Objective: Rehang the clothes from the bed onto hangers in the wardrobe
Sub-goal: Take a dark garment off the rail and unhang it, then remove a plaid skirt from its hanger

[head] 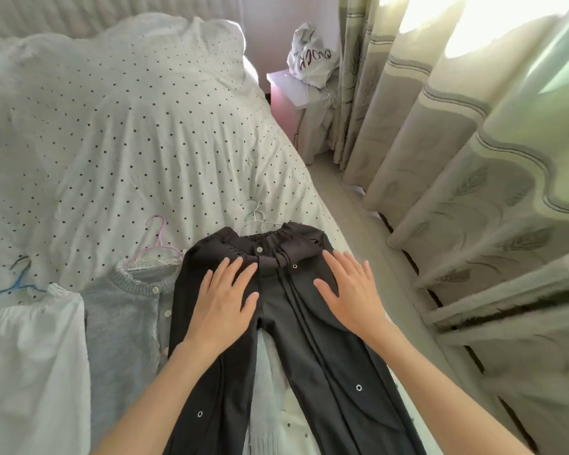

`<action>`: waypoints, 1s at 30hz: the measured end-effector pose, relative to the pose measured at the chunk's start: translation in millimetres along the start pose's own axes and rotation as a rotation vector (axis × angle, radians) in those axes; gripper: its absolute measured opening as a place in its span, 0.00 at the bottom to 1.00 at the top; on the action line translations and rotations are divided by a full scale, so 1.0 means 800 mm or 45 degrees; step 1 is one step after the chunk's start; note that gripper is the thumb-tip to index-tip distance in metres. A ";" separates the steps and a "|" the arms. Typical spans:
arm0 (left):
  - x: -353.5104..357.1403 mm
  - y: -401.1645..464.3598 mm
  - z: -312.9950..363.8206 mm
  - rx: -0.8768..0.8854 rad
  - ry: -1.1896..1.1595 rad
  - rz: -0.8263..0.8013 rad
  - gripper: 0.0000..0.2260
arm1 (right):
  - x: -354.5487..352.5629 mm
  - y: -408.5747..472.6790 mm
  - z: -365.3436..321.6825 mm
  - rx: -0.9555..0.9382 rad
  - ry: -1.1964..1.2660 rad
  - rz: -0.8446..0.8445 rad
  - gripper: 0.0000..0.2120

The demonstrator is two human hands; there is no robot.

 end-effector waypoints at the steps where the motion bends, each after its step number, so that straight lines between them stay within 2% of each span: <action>1: -0.007 -0.016 0.012 0.013 -0.037 -0.015 0.23 | -0.015 -0.026 -0.005 0.021 0.002 0.030 0.27; 6: -0.049 -0.085 0.069 0.203 -0.152 -0.069 0.24 | -0.068 -0.162 -0.010 0.219 -0.041 0.222 0.27; 12: -0.080 -0.120 0.156 0.637 -0.114 -0.109 0.24 | -0.114 -0.323 0.014 0.577 -0.130 0.404 0.27; 16: -0.090 -0.166 0.258 0.999 -0.085 -0.109 0.25 | -0.150 -0.449 0.030 0.813 -0.192 0.525 0.29; 18: -0.089 -0.207 0.314 1.151 -0.184 -0.133 0.24 | -0.167 -0.518 0.031 0.939 -0.208 0.612 0.33; 23: -0.076 -0.350 0.422 1.409 -0.412 -0.331 0.24 | -0.189 -0.708 0.013 1.258 -0.265 0.816 0.35; 27: -0.071 -0.474 0.484 1.708 -0.431 -0.419 0.23 | -0.194 -0.863 -0.015 1.561 -0.312 0.994 0.29; 30: -0.086 -0.554 0.530 1.831 -0.475 -0.453 0.24 | -0.192 -0.966 -0.050 1.744 -0.324 1.034 0.28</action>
Point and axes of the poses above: each hand's wrist, its own y-axis towards the middle knuckle, its own x-axis out of the palm, z = x × y, the point moved 4 cm from there along y, towards the middle knuckle, and after that the axes turned 6 degrees about z, right-handed, at the moved point
